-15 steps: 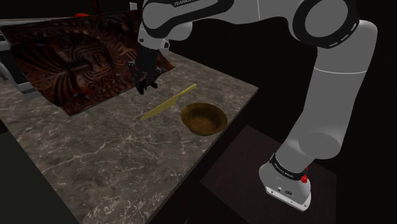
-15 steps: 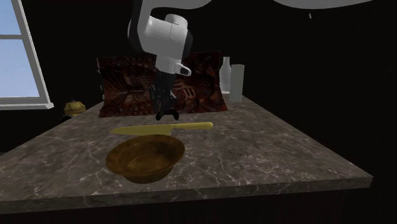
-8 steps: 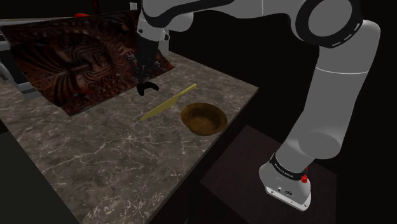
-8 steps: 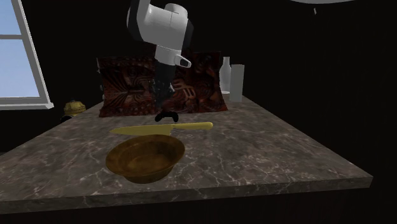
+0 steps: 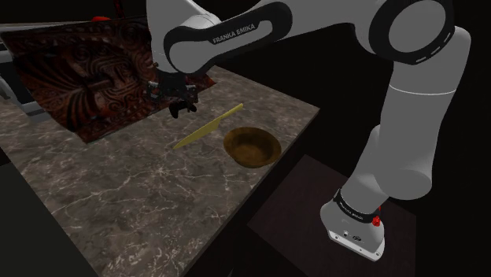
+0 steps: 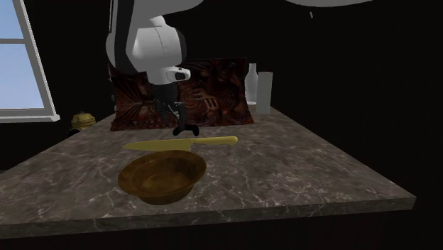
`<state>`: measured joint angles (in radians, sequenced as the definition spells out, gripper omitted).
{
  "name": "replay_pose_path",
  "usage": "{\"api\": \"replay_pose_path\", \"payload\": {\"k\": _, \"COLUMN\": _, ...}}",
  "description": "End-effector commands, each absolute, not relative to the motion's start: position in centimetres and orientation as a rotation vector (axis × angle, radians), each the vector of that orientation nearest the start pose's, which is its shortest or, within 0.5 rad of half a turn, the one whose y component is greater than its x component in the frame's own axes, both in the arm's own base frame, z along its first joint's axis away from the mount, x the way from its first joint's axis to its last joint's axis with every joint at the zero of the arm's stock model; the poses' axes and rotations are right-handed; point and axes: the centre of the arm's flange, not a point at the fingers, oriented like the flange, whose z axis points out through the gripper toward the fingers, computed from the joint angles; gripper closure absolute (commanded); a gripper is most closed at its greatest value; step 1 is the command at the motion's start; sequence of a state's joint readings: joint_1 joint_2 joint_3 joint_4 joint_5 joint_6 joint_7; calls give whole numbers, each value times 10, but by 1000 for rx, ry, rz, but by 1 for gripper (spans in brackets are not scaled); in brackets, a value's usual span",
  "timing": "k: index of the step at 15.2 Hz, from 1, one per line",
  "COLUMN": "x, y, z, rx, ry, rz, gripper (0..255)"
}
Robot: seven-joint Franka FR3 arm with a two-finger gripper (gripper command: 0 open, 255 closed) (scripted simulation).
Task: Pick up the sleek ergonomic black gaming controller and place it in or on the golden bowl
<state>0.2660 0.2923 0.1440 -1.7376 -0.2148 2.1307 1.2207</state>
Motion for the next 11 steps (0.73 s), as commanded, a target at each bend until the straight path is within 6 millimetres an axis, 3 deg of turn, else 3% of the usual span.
{"api": "replay_pose_path", "payload": {"k": 1, "x": 604, "y": 244, "z": 409, "rx": -2956, "ry": 1108, "rz": -292, "gripper": 0}}
{"api": "replay_pose_path", "payload": {"k": 3, "x": 606, "y": 243, "z": 395, "rx": -2956, "ry": 1108, "rz": -292, "gripper": 0}}
{"api": "replay_pose_path", "payload": {"k": 11, "x": 606, "y": 243, "z": 395, "rx": -2956, "ry": 1108, "rz": -292, "gripper": 0}}
